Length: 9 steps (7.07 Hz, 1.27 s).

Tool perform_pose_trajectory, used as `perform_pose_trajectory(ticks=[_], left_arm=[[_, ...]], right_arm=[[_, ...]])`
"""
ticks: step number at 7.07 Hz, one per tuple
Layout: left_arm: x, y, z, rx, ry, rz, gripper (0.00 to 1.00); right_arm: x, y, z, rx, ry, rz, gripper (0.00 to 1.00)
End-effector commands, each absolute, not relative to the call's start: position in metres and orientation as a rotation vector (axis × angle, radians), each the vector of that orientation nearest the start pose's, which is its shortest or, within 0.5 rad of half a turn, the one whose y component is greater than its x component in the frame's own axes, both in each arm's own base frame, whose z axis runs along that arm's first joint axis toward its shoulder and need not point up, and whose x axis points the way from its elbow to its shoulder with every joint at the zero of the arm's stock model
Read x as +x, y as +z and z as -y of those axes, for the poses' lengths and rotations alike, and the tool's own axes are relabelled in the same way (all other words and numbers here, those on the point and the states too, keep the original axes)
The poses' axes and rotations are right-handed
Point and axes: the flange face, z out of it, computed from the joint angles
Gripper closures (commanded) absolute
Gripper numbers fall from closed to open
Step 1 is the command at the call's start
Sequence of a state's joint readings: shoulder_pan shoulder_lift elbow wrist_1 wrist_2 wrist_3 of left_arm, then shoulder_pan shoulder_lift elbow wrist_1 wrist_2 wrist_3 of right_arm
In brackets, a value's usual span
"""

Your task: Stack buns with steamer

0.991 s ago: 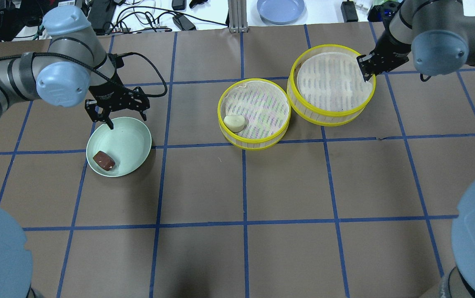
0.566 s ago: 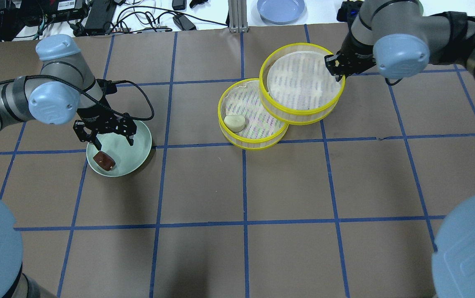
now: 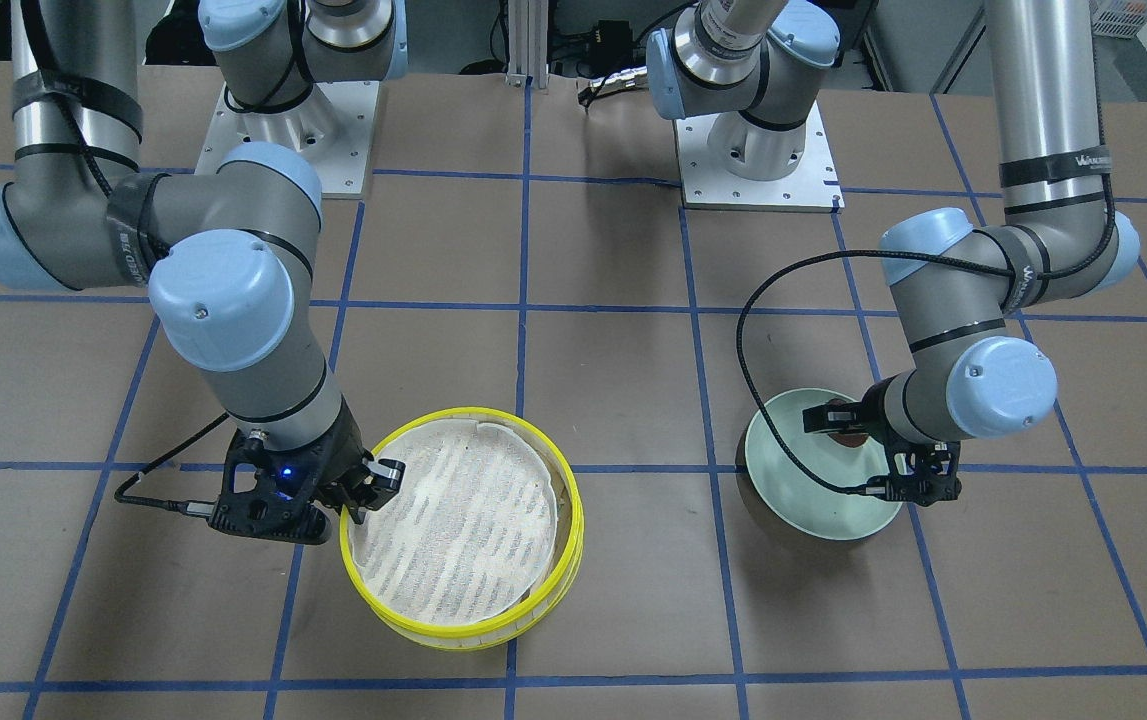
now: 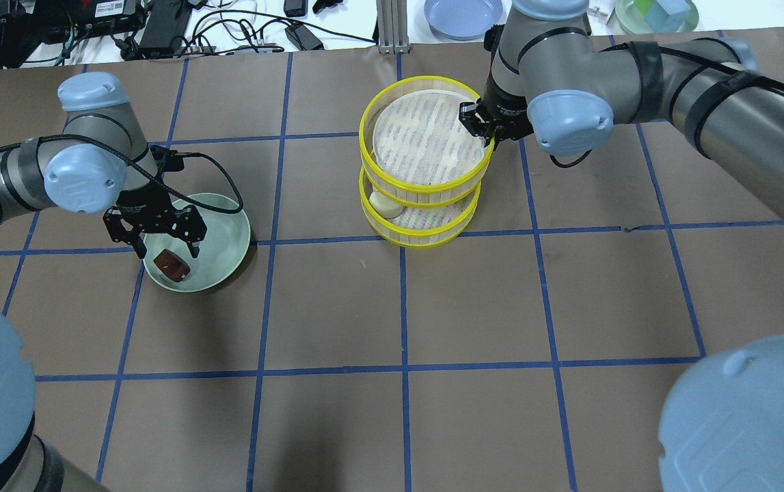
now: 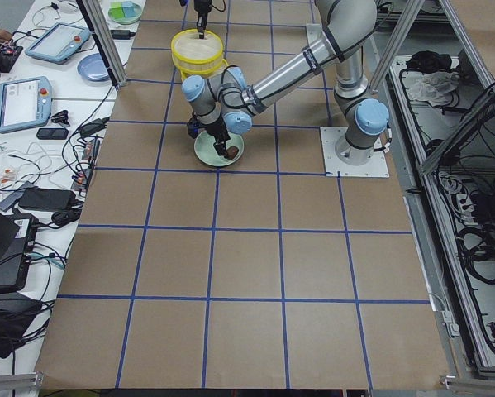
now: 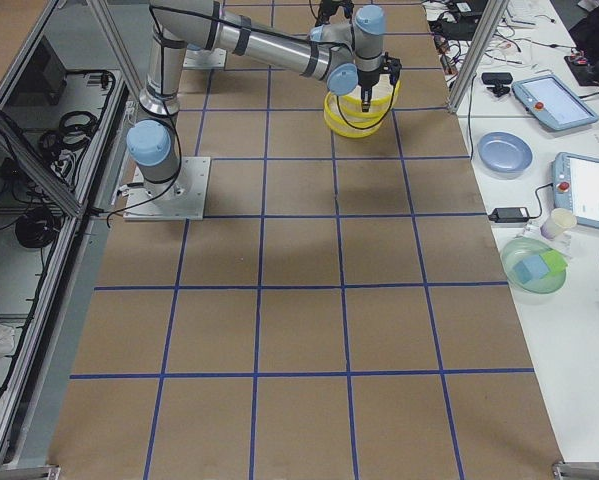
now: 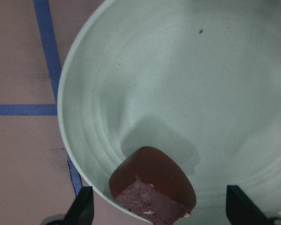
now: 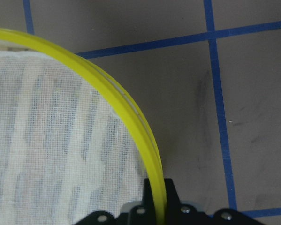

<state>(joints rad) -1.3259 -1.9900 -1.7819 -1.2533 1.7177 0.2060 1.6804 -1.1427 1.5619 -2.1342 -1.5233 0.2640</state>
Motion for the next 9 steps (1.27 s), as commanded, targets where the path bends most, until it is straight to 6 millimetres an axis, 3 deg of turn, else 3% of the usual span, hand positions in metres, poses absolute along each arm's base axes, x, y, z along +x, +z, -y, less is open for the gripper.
perform_pose_trajectory(ticks=[1,2,3,4,6,7,9], left_arm=[[0.020,0.179,0.568,-0.031,0.548,-3.019,0.04],[0.021,0.181,0.572,-0.035,0.508,-3.023,0.46],[0.021,0.181,0.572,-0.046,0.507,-3.022,0.80],[0.021,0.181,0.573,-0.051,0.505,-3.020,1.00],[0.023,0.194,0.580,-0.071,0.428,-3.022,1.00],[0.025,0.214,0.589,-0.085,0.315,-3.023,1.00],[0.023,0.257,0.613,-0.239,0.184,-3.075,1.00]], right_arm=[[0.220,0.292,0.629,0.265,-0.197,-3.050,1.00],[0.219,0.291,0.630,0.272,-0.201,-3.059,1.00],[0.217,0.287,0.630,0.278,-0.197,-3.080,1.00],[0.212,0.284,0.630,0.290,-0.195,-3.133,1.00],[0.231,0.290,0.621,0.317,-0.209,-3.128,1.00],[0.242,0.292,0.618,0.326,-0.220,-3.121,1.00],[0.241,0.291,0.617,0.301,-0.215,-3.130,1.00]])
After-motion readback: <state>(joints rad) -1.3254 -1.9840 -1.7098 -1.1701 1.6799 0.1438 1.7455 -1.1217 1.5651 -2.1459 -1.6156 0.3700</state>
